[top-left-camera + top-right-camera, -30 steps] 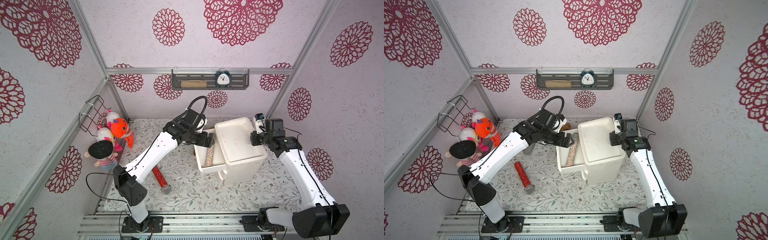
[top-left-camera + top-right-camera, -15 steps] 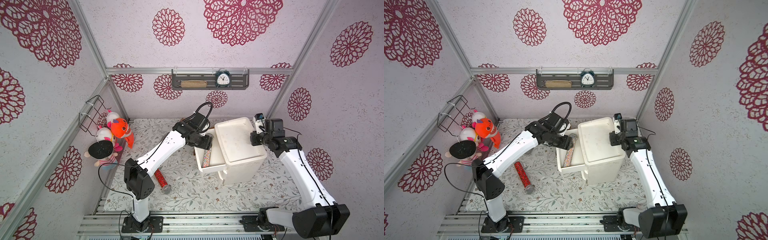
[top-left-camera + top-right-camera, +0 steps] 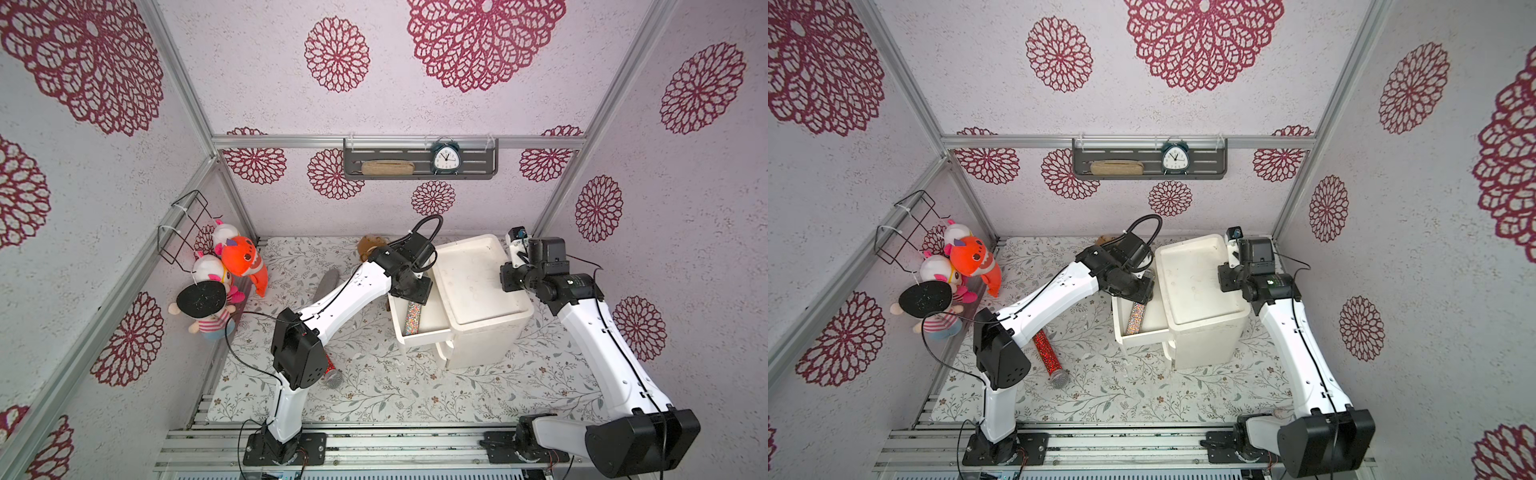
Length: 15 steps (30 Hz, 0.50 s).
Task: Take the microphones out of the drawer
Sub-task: Pick up the microphone from the drawer.
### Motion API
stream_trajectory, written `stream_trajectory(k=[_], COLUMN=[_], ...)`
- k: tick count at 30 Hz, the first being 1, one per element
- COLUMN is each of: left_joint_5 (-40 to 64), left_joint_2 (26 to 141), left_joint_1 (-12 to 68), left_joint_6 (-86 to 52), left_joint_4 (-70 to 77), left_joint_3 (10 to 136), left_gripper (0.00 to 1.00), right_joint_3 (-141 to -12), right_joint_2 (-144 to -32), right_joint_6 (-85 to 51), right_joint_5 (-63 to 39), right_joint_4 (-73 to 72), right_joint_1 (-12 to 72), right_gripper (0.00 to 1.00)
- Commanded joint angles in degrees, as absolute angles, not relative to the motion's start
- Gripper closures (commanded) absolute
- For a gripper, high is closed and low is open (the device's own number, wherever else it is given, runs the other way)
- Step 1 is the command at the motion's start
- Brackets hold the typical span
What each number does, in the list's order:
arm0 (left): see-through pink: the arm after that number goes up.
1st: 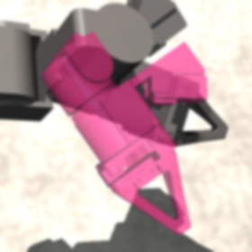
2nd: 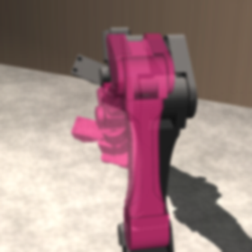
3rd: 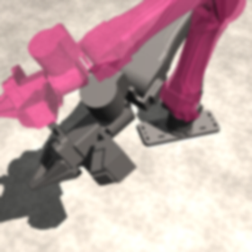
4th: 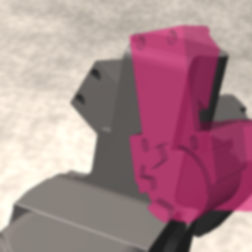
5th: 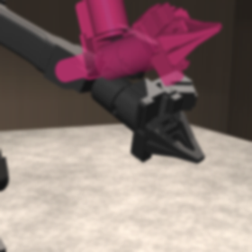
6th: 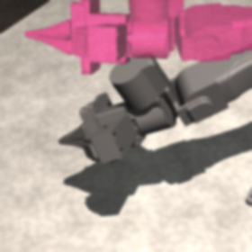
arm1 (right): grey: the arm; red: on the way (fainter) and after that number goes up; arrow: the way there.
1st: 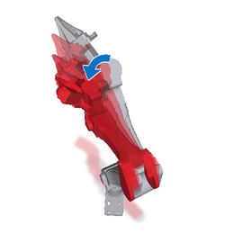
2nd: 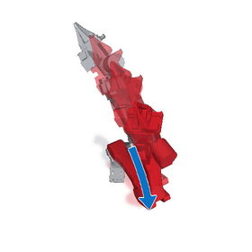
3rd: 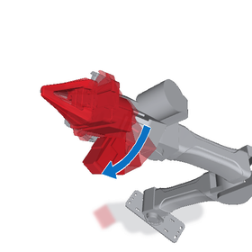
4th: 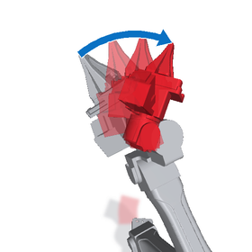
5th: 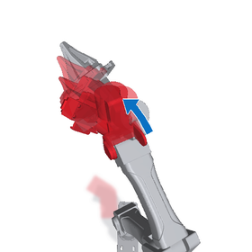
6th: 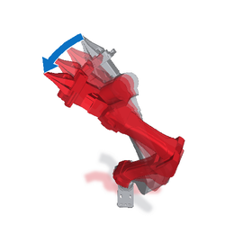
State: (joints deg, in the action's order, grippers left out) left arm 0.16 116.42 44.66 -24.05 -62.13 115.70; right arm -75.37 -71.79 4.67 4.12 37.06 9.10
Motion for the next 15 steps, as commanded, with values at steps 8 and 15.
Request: stream_trajectory(k=[8,15], left_joint_5=[-3.44,-4.53], left_joint_2=[118.30,118.39], left_joint_1=[45.43,45.50], left_joint_6=[-26.17,-26.15], left_joint_4=[-64.17,-64.94], left_joint_3=[118.27,119.36], left_gripper=[0.57,0.69], right_joint_3=[-76.04,-76.20], right_joint_2=[-68.40,-68.48], right_joint_6=[6.36,6.39], right_joint_5=[5.87,5.75], right_joint_4=[27.18,27.25], right_joint_1=[10.11,10.11], right_gripper=[1.00,1.00])
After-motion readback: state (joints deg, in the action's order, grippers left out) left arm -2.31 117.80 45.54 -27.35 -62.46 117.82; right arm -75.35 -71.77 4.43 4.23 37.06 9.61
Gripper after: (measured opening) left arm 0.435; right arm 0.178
